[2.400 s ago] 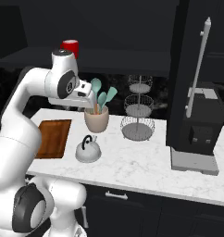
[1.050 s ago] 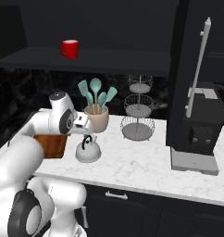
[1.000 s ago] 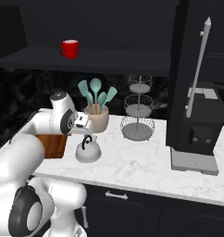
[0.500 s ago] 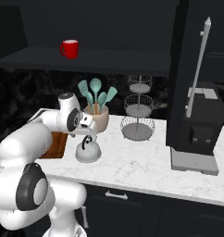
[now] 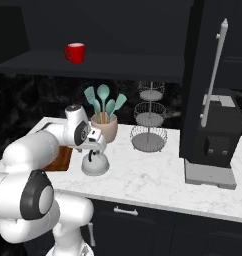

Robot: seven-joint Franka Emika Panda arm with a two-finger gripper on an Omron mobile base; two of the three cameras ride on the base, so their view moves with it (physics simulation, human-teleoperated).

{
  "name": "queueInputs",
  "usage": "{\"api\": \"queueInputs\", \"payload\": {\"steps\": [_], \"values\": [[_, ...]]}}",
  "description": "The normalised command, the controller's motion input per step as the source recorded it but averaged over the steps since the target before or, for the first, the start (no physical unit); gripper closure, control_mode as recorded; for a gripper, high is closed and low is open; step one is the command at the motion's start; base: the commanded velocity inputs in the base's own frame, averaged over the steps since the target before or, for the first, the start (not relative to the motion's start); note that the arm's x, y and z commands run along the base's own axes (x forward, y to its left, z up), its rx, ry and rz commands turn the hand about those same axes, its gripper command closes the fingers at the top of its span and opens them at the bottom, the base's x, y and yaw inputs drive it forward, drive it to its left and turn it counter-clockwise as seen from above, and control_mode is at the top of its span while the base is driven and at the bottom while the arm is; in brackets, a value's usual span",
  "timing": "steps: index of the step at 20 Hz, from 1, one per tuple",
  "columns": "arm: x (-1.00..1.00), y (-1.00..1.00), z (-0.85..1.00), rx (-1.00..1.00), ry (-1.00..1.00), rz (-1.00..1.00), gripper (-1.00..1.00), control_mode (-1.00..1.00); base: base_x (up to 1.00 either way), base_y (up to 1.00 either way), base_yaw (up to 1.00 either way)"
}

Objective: Pick the kettle from the counter and place it on the tray. Then pick the mug from the cabinet and place it on the tray. Then close the cabinet doors.

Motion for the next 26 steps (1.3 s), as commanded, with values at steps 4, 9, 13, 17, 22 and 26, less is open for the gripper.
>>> {"api": "queueInputs", "payload": {"steps": [4,9,13,17,22,26], "values": [[0.00,-0.03,-0.15,0.00,0.00,0.00,-1.00,-1.00,0.00,0.00,0.00],[0.00,0.00,-0.14,0.00,0.00,0.00,1.00,-1.00,0.00,0.00,0.00],[0.00,0.00,-0.18,0.00,0.00,0.00,1.00,-1.00,0.00,0.00,0.00],[0.00,0.00,-0.17,0.00,0.00,0.00,1.00,-1.00,0.00,0.00,0.00],[0.00,-0.01,-0.03,0.00,0.00,0.00,1.00,-1.00,0.00,0.00,0.00],[-0.15,0.06,0.03,0.00,-0.03,0.05,1.00,-1.00,0.00,0.00,0.00]]}}
